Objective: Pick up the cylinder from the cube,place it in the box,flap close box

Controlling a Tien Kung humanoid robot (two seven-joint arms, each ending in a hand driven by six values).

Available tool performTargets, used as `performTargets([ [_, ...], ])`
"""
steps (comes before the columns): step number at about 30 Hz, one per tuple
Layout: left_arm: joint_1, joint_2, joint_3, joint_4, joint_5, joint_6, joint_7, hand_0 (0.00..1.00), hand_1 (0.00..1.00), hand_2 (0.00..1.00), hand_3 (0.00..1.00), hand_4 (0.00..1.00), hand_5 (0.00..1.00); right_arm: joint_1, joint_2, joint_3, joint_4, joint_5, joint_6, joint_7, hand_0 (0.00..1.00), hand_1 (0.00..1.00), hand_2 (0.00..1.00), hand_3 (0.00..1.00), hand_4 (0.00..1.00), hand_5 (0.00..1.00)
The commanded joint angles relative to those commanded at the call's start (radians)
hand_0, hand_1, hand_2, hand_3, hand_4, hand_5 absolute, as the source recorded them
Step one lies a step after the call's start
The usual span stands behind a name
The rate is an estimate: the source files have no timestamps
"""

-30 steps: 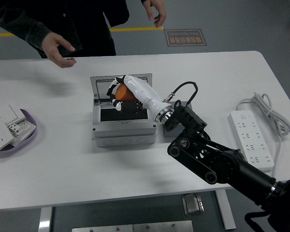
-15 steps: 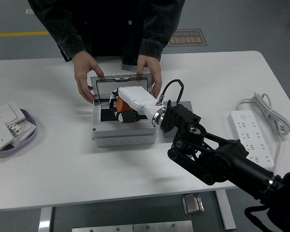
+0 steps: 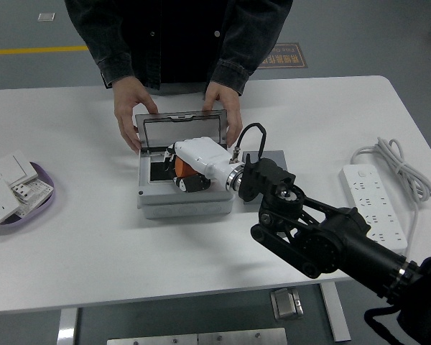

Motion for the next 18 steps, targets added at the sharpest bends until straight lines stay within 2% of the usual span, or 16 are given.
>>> performTargets([
  [4,0.001,0.0,0.0,0.0,0.001,0.0,0.0,0.604,0.582,0.558,0.601,0.668,0.273,0.0,0.0,0.004,-0.002,-0.018,0.002,-0.002,0.792,0.697,0.678,0.694,0.406,0.071],
  [5,0.001,-0.001,0.0,0.0,0.001,-0.001,0.001,0.604,0.583,0.558,0.601,0.667,0.273,0.001,0.0,0.004,-0.003,-0.018,0.0,0.0,0.834,0.724,0.707,0.726,0.574,0.033],
  [18,-0.001,-0.002,0.002,0.0,0.001,-0.001,-0.002,0.603,0.583,0.558,0.601,0.668,0.273,-0.002,0.0,-0.008,-0.006,0.041,-0.053,0.049,0.844,0.715,0.704,0.732,0.575,0.005],
])
